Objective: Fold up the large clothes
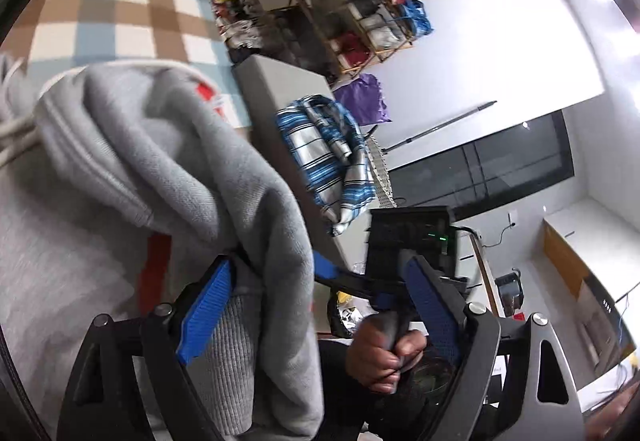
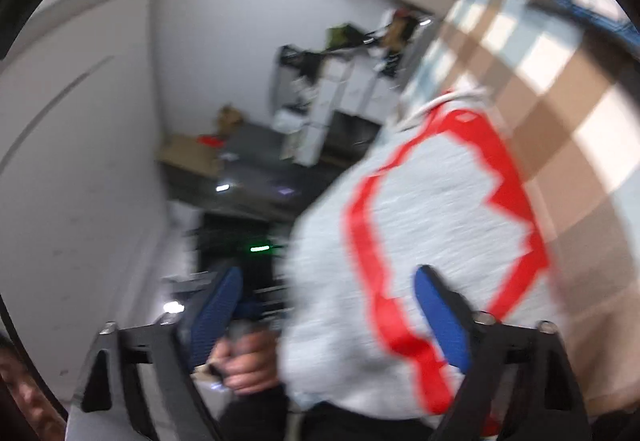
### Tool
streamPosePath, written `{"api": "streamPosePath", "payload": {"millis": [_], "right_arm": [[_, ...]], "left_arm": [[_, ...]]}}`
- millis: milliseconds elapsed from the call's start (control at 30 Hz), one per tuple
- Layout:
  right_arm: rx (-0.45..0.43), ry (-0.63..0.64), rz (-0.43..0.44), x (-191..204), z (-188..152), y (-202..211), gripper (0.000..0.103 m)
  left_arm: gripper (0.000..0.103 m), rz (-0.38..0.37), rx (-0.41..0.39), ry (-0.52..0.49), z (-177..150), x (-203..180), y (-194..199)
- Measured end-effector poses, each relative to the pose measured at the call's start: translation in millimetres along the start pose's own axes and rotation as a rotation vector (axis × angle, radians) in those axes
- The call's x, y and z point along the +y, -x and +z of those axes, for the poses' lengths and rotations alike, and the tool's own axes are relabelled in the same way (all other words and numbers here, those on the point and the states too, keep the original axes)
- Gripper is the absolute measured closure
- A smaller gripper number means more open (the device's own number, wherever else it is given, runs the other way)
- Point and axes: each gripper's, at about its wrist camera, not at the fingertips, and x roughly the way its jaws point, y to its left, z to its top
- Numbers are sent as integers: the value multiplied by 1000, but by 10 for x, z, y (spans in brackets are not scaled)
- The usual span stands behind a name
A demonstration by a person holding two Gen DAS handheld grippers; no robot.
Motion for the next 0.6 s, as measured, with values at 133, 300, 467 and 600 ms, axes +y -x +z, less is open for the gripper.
{"api": "streamPosePath", "payload": {"millis": [133,300,467,600], "right_arm": [[43,-48,13,-136,-19,-86,12],[46,-69,42,-184,-20,-69,12],[44,-91,71,-210,2,-46,12],[50,-79,67,-183,-5,-78,12]], "left_arm": [[20,-24,25,56,42,162,-140],[20,-94,6,7,35,-26,-75],[20,-161,-132,-128,74,-343,344],[19,-13,-203,-112,176,-201,634]]}}
